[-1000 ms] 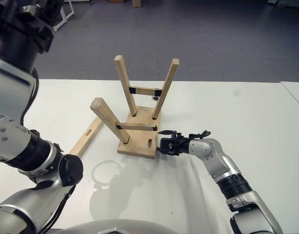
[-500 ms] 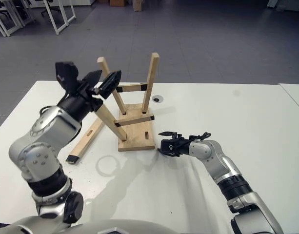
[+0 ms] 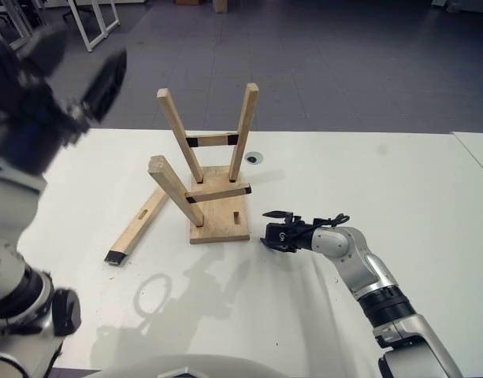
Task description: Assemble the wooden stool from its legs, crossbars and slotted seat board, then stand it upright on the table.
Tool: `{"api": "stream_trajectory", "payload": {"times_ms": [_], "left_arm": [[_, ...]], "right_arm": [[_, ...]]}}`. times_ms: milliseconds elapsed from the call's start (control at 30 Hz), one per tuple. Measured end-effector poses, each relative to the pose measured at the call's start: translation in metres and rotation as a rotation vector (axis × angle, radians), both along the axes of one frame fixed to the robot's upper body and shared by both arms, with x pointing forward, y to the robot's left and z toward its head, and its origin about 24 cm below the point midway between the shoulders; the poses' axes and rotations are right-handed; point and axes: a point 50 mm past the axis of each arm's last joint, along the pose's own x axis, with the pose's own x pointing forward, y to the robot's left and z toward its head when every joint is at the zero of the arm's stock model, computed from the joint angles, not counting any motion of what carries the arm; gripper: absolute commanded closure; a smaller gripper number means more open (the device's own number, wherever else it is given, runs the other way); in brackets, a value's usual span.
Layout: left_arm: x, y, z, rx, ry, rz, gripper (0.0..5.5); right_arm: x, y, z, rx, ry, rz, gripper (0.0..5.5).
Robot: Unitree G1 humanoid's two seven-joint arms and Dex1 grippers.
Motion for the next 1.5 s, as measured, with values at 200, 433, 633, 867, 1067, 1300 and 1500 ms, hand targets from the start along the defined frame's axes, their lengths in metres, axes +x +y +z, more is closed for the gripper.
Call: {"api": "stream_trajectory", "payload": {"times_ms": [200, 433, 633, 867, 1067, 1300, 1500], "left_arm": [[-0.019, 0.044, -0.1, -0.029, 0.292, 0.083, 1.53], [-0.052, 0.068, -0.194, -0.021, 0.625, 0.079, 1.53], [-0.053, 0.076, -0.221, 0.034, 0.715, 0.097, 1.53], [-0.033, 0.072, -0.233, 0.027, 0.772, 0.056, 2.07], [-0.02, 0.073, -0.229, 0.059, 0.811, 0.07, 3.01], [-0.008, 0.071, -0.214, 0.04, 0.803, 0.137, 3.45], [0.036, 0.068, -0.137, -0.018, 0.475, 0.167, 3.45]], "right_arm": [[-0.001, -0.002, 0.0, -0.009, 0.008, -0.001, 2.2], [-0.001, -0.002, 0.001, -0.012, 0.01, 0.004, 2.2], [-0.002, -0.002, 0.001, -0.014, 0.012, 0.004, 2.2], [0.002, -0.005, -0.001, -0.021, 0.028, -0.013, 2.2], [0.012, -0.029, 0.01, 0.077, 0.051, -0.192, 2.2], [0.044, -0.002, 0.076, 0.877, 0.099, -0.522, 1.35], [0.053, 0.014, 0.157, 1.32, 0.264, -0.433, 0.14]]}}
